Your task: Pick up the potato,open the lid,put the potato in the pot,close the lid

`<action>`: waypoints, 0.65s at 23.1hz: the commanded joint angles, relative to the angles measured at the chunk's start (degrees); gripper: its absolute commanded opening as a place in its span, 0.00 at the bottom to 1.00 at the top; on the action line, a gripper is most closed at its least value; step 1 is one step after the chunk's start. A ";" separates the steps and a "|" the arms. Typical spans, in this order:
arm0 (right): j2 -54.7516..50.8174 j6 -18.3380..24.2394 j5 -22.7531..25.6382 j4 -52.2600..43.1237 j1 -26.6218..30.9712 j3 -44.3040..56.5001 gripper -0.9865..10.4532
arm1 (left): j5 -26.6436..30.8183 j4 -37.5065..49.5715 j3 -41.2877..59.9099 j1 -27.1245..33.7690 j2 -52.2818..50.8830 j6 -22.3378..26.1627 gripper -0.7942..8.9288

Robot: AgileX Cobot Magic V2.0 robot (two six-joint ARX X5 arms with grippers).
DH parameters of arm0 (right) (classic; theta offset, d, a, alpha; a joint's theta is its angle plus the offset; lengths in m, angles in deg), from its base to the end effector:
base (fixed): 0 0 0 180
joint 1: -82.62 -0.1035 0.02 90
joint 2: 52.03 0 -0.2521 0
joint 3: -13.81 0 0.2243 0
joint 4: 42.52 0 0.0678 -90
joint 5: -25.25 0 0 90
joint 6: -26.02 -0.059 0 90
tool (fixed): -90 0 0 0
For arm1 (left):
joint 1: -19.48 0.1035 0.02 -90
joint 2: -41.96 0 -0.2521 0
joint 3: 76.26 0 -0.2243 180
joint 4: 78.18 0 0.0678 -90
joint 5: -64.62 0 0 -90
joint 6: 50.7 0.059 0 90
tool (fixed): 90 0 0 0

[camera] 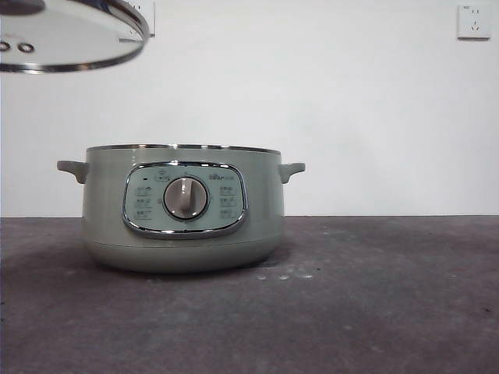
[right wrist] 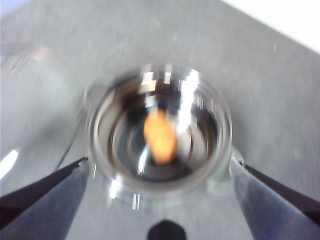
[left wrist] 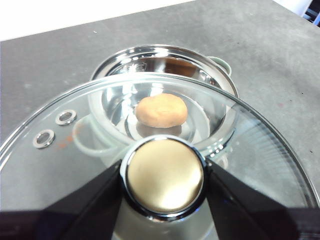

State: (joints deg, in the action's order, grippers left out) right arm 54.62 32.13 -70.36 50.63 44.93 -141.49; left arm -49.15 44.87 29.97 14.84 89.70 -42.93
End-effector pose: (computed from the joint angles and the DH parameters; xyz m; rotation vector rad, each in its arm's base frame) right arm 0.2581 0.2067 0.4247 -0.3162 0.7262 0.7582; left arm 0.1541 -0.0364 0.3259 0.0391 0.5034 -0.5188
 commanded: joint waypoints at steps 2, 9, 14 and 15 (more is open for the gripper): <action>-11.50 1.90 -0.17 1.51 -0.09 18.21 0.50 | -0.63 7.50 -1.44 -2.91 4.02 -1.03 0.07; -34.56 0.37 -0.37 -2.05 -0.13 51.69 0.50 | 4.22 18.62 -4.35 -12.44 18.97 -2.89 0.07; -49.05 -4.48 -0.35 -5.03 -0.13 70.10 0.50 | 6.43 20.52 -13.62 -15.61 31.02 -2.86 0.07; -51.34 -5.05 -0.35 -5.20 -0.13 72.70 0.50 | 7.26 20.52 -15.45 -15.87 33.18 -2.86 0.07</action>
State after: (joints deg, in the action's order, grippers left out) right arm 3.54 28.65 -70.58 46.15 44.86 -69.69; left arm -41.92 62.97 15.34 -1.01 123.32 -45.42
